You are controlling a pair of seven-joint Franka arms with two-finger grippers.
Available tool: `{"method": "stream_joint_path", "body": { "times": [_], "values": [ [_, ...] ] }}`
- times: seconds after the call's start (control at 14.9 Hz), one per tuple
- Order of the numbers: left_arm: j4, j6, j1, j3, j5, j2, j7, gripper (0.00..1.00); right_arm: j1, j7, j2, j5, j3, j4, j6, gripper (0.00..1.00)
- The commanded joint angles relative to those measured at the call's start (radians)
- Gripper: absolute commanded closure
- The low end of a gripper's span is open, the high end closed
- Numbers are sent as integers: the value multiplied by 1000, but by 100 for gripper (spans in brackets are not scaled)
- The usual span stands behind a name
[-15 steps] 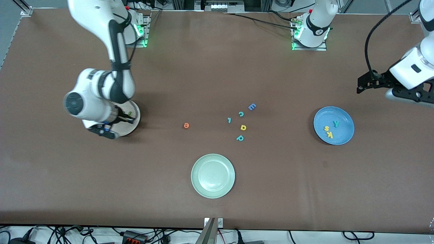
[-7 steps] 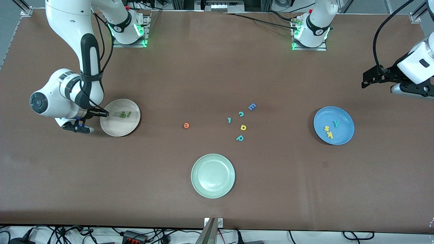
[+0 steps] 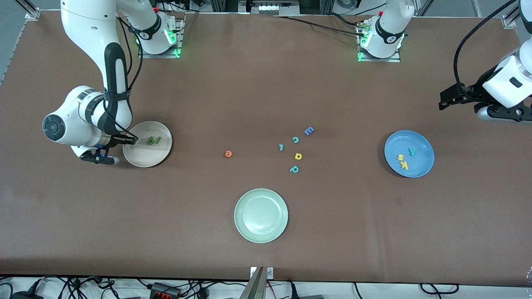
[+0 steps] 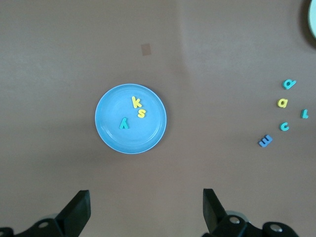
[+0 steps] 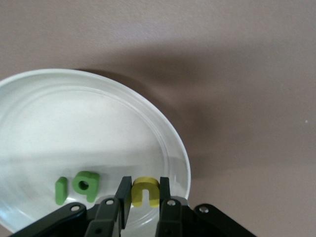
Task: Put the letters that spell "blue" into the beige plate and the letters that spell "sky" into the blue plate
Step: 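Reach the orange e with the right gripper and grasp it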
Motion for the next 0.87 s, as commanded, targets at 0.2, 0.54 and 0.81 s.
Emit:
{"method": "stream_joint_path", "body": {
  "times": [0.2, 0.54, 0.81],
  "values": [
    [72, -50, 10, -1, -49, 21, -12, 0, 0, -18, 40, 62, 27, 34, 9, 0],
    [72, -55, 10, 5, -50, 21, -12, 0, 9, -18, 32, 61, 25, 164, -69, 0],
    [76, -53, 11, 7, -52, 21, -12, 0, 6, 32, 76, 59, 76, 350, -129, 0]
  ]
}}
